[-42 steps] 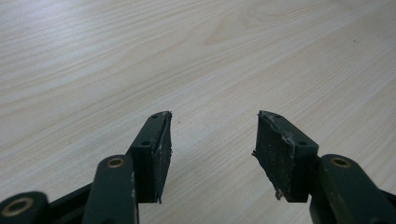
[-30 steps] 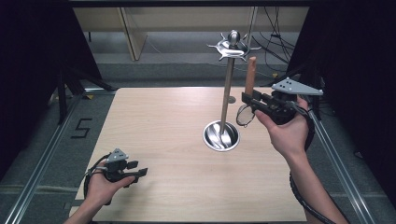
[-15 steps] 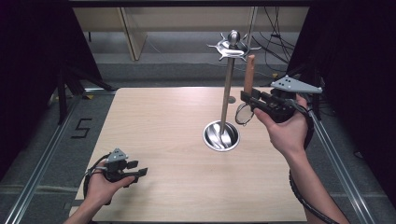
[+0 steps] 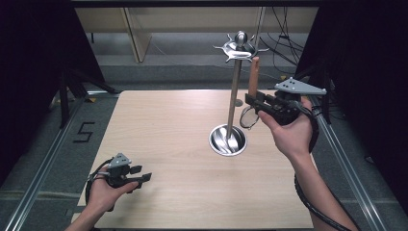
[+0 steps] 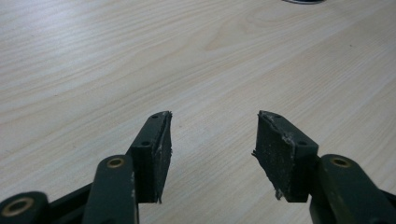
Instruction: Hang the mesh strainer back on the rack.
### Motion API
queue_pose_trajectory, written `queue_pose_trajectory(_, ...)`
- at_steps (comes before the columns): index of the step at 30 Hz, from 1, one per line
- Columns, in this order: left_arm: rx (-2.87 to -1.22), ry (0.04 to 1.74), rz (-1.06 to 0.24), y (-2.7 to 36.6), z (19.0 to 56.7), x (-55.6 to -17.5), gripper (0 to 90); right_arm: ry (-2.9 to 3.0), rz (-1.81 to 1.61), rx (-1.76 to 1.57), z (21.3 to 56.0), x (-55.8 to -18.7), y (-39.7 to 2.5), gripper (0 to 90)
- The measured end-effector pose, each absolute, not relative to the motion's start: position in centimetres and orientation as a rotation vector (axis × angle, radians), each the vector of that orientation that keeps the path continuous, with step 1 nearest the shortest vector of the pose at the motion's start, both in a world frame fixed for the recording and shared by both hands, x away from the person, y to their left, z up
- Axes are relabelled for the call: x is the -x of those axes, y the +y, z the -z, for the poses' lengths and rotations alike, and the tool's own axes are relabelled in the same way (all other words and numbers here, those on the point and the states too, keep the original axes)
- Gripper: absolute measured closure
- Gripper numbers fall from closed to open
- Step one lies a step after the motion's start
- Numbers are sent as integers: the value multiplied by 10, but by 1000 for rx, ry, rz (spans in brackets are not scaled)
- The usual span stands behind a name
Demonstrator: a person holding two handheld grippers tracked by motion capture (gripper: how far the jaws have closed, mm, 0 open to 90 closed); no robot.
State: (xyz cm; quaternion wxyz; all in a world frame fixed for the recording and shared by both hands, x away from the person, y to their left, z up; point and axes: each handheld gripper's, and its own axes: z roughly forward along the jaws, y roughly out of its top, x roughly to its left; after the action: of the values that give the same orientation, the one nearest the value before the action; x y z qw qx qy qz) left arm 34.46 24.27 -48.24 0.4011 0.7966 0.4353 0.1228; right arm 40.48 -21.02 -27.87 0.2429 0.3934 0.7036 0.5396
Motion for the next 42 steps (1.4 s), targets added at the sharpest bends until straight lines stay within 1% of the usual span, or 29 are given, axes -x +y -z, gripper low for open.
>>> queue_pose_trajectory(13, -2015, 1102, -308, 243, 482, -345, 448, 1930, -1449, -1111, 283, -414, -203, 685)
queue_pose_trajectory(15, -2015, 1101, -308, 243, 482, -345, 448, 1918, -1442, -1115, 282, -413, -201, 668)
queue_pose_trajectory(16, -2014, 1102, -307, 243, 483, -344, 448, 1901, -1444, -1099, 282, -412, -201, 636)
queue_pose_trajectory(19, -2010, 1103, -302, 242, 483, -345, 448, 1893, -1425, -1078, 281, -412, -201, 613)
queue_pose_trajectory(20, -2015, 1096, -311, 243, 483, -345, 448, 1904, -1418, -1080, 281, -409, -202, 579)
queue_pose_trajectory(21, -2015, 1096, -311, 243, 483, -345, 448, 1904, -1418, -1080, 281, -409, -202, 579)
queue_pose_trajectory(22, -2007, 1112, -294, 242, 483, -344, 448, 1896, -1420, -1088, 281, -408, -202, 558)
queue_pose_trajectory(24, -2003, 1105, -313, 242, 483, -345, 448, 1877, -1395, -1062, 283, -407, -206, 523)
queue_pose_trajectory(30, -2002, 1104, -311, 241, 483, -345, 448, 1887, -1391, -1097, 291, -402, -213, 498)
queue_pose_trajectory(32, -2000, 1115, -314, 241, 483, -344, 448, 1895, -1365, -1099, 303, -399, -218, 477)
queue_pose_trajectory(33, -2012, 1101, -314, 243, 483, -345, 448, 1895, -1365, -1099, 303, -399, -218, 477)
queue_pose_trajectory(34, -2008, 1100, -312, 243, 482, -344, 448, 1913, -1360, -1136, 316, -395, -223, 463)
queue_pose_trajectory(35, -2008, 1100, -312, 243, 482, -344, 448, 1913, -1360, -1136, 316, -395, -223, 463)
queue_pose_trajectory(36, -2006, 1097, -309, 243, 482, -344, 448, 1925, -1364, -1133, 325, -394, -226, 456)
queue_pose_trajectory(37, -1987, 1101, -316, 243, 483, -344, 448, 1929, -1365, -1166, 335, -390, -229, 452)
queue_pose_trajectory(42, -2004, 1092, -307, 243, 482, -344, 444, 2016, -1337, -1259, 398, -378, -242, 452)
